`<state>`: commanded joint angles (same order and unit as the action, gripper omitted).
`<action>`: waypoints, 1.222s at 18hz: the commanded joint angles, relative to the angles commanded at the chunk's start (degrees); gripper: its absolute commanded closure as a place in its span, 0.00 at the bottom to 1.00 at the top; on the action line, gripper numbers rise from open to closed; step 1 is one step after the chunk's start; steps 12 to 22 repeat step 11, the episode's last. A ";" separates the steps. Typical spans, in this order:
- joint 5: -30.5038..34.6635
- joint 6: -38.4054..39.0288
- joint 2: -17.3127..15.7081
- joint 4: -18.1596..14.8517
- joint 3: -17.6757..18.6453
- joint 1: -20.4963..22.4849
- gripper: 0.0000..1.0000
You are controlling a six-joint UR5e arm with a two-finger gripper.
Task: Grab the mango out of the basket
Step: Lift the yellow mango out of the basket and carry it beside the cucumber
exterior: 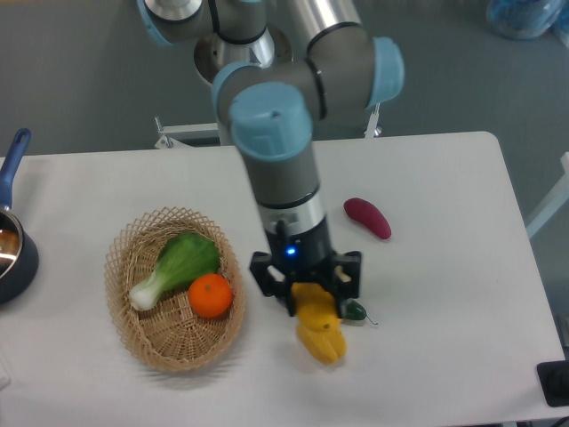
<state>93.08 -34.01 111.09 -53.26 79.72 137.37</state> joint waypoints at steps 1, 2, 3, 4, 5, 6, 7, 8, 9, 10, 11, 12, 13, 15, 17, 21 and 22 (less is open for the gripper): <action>-0.09 -0.09 0.00 0.00 -0.09 0.70 0.50; -0.61 -0.44 -0.09 0.00 -0.17 1.49 0.50; -1.40 -1.40 -0.09 0.00 -0.17 2.11 0.50; -2.10 -2.45 -0.09 0.00 -0.17 2.81 0.50; -2.55 -2.98 -0.09 0.00 -0.09 3.25 0.50; -2.55 -3.08 -0.17 0.00 0.17 3.35 0.50; -2.55 -3.08 -0.18 -0.09 0.35 3.69 0.50; -2.55 -3.25 -0.18 -0.26 0.61 4.39 0.50; -2.64 -3.95 -0.26 -0.35 0.62 4.92 0.50; -2.72 -4.83 -0.35 -0.44 0.62 5.36 0.50; -2.99 -5.18 -0.35 -0.44 0.62 5.54 0.50; -2.99 -5.18 -0.35 -0.44 0.62 5.54 0.50; -2.99 -5.18 -0.35 -0.44 0.62 5.54 0.50; -2.99 -5.18 -0.35 -0.44 0.62 5.54 0.50; -2.99 -5.18 -0.35 -0.44 0.62 5.54 0.50; -2.99 -5.18 -0.35 -0.44 0.62 5.54 0.50; -2.99 -5.18 -0.35 -0.44 0.62 5.54 0.50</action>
